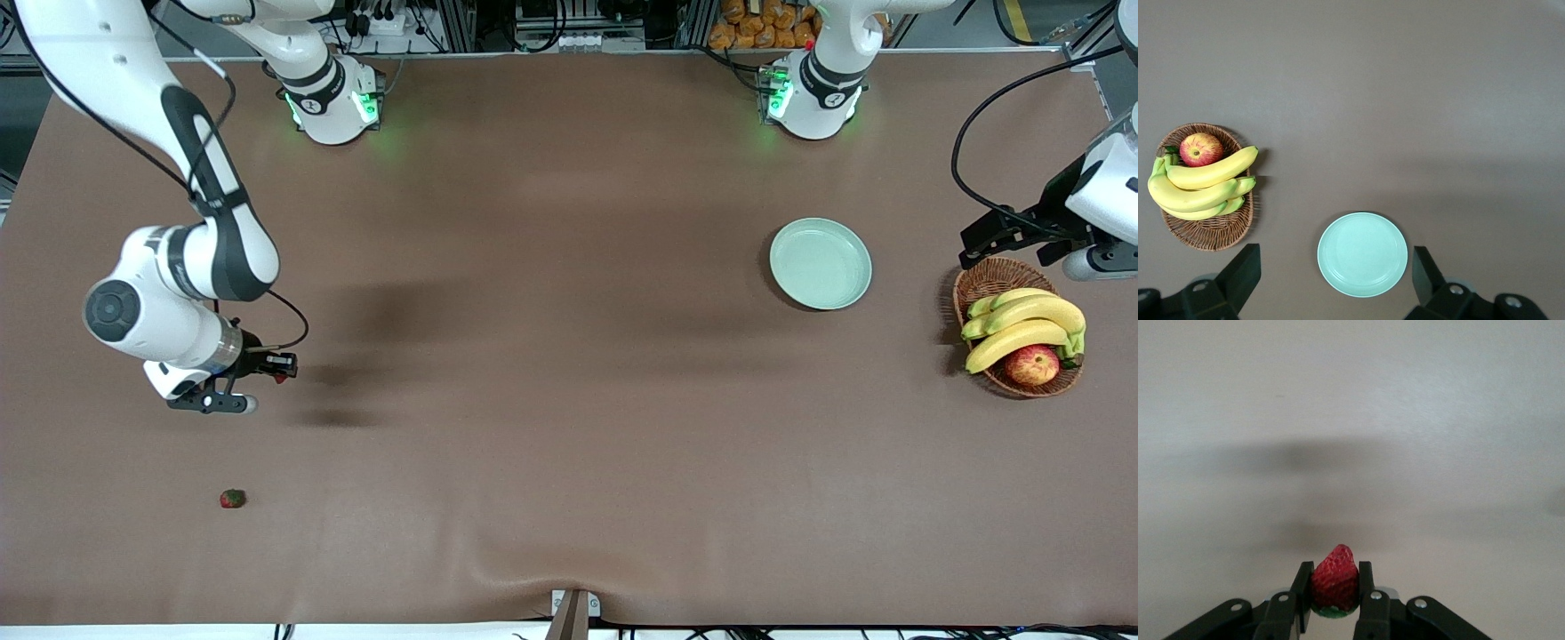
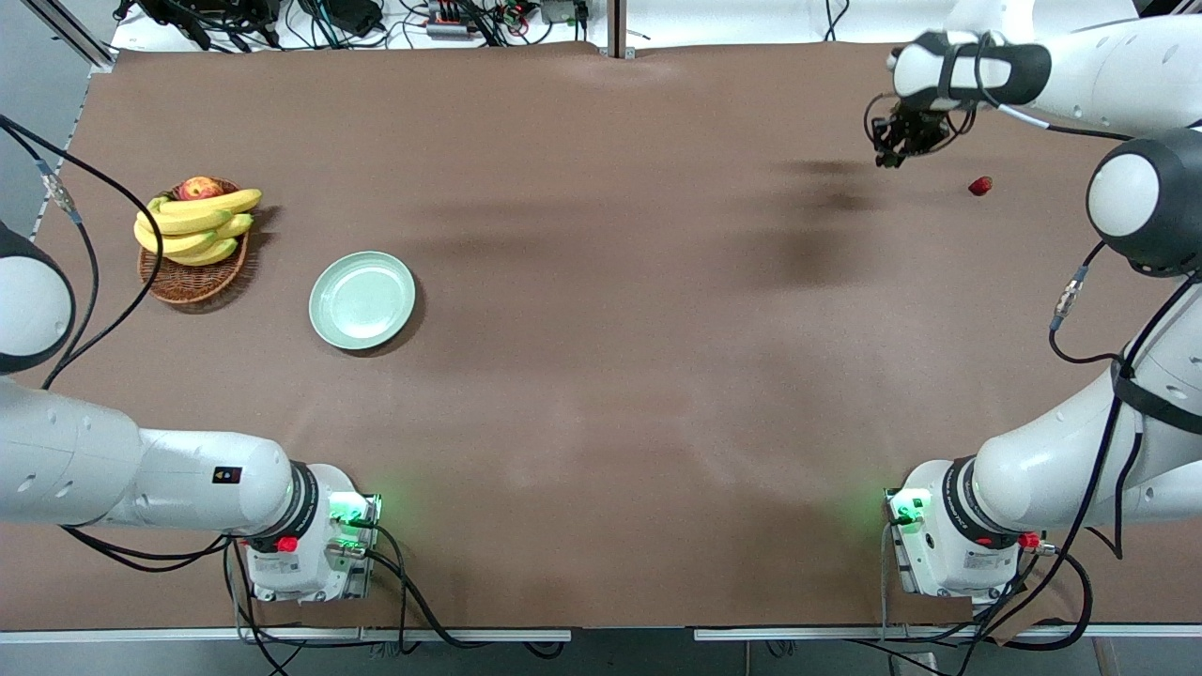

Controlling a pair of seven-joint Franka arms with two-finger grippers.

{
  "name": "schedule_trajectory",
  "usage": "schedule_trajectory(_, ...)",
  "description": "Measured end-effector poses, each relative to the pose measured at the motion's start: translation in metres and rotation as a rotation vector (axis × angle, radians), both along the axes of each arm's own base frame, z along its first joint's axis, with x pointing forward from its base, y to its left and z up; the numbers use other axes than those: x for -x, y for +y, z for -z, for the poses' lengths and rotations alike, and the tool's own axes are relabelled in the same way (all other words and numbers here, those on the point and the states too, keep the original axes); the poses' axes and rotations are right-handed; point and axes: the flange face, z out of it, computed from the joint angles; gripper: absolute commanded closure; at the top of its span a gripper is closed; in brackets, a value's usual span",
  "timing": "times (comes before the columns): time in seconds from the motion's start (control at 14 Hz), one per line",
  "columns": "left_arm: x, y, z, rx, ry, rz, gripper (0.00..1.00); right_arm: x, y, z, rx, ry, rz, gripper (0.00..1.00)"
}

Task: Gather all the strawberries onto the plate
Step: 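Carry the strawberry to mid-table with the right gripper while the left gripper approaches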

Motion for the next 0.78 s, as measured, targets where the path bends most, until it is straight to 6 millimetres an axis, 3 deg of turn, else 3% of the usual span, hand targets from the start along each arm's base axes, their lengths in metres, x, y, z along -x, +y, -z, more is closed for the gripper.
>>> schedule_trajectory(0.21, 0.0, 0.0, 0.0, 0.0, 0.001, 0.0, 0.0, -0.005, 0.06, -0.054, -0.027, 0.026, -0.09, 1.0)
schedule_trajectory(0.43, 0.0, 0.0, 0.002, 0.0, 0.003, 0.0, 0.0, 0.001, 0.153, -0.079, -0.075, -0.025, -0.217, 1.0)
schedule_trajectory(0.57, -0.001, -0.001, 0.003, 0.007, 0.006, -0.001, 0.0, 0.007, 0.214, -0.081, -0.093, -0.082, -0.299, 1.0)
schedule_trajectory(0.78, -0.001, -0.001, 0.005, 0.014, 0.009, -0.001, 0.0, 0.014, 0.297, -0.055, -0.115, -0.124, -0.404, 1.0)
